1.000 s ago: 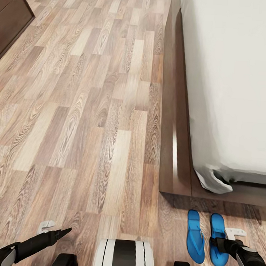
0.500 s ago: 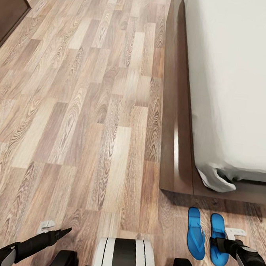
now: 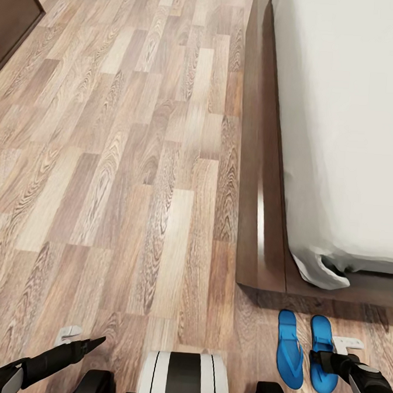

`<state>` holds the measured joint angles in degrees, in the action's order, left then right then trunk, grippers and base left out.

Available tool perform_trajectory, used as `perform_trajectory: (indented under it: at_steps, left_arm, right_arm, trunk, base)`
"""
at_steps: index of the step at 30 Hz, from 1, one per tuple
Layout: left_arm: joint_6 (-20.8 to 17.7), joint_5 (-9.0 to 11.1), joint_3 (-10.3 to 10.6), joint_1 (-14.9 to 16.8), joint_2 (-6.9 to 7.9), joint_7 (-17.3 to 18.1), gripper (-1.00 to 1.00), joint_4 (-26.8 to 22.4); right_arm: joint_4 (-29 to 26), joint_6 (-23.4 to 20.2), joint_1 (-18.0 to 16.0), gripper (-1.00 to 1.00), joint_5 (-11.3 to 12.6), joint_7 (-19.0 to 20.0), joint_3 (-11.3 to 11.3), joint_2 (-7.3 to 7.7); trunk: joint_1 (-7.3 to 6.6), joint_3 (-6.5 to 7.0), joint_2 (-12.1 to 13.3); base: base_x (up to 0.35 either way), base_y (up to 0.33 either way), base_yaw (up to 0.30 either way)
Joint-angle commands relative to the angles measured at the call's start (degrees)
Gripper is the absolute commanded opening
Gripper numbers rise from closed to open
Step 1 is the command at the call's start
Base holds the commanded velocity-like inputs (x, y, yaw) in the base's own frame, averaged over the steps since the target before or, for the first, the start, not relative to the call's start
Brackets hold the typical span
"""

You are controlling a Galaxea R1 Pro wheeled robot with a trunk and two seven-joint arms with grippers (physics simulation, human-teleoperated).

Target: In the bedroom, move the book from the bed onto either nightstand, and place the two sandals side by side next to the bed.

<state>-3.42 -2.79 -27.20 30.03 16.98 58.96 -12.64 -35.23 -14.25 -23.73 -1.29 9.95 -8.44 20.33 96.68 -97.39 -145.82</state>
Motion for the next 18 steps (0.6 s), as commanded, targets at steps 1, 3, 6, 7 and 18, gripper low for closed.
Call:
perform_trajectory:
  at_steps: [1,3,6,7,18]
  left_arm:
    - [-0.4,-0.3,-0.4,0.0,-0.02,0.3,1.00,0.0]
    - [-0.4,-0.3,-0.5,0.0,-0.02,0.3,1.00,0.0]
    - [-0.4,-0.3,-0.5,0.0,-0.02,0.3,1.00,0.0]
    - [-0.4,-0.3,-0.5,0.0,-0.02,0.3,1.00,0.0]
    - [-0.4,-0.3,-0.4,0.0,-0.02,0.4,1.00,0.0]
  right_arm:
    - [-0.1,-0.3,0.0,-1.00,-0.1,0.3,-0.3,-0.03]
    - [-0.2,-0.3,0.0,-1.00,-0.1,0.3,-0.3,-0.03]
    - [-0.2,-0.3,0.0,-1.00,-0.1,0.3,-0.3,-0.03]
    - [-0.1,-0.3,0.0,-1.00,-0.1,0.3,-0.3,-0.03]
    - [-0.2,-0.3,0.0,-1.00,-0.1,0.3,-0.3,-0.03]
  trunk:
    - [-0.01,-0.03,0.0]
    - [-0.01,-0.03,0.0]
    - [-0.01,-0.03,0.0]
    - [-0.01,-0.03,0.0]
    - [0.12,-1.14,-0.1]
  base:
    - [0.012,0.000,0.000]
    - [0.005,0.000,0.000]
    - [0.001,0.000,0.000]
    - [0.000,0.000,0.000]
    - [0.000,0.000,0.000]
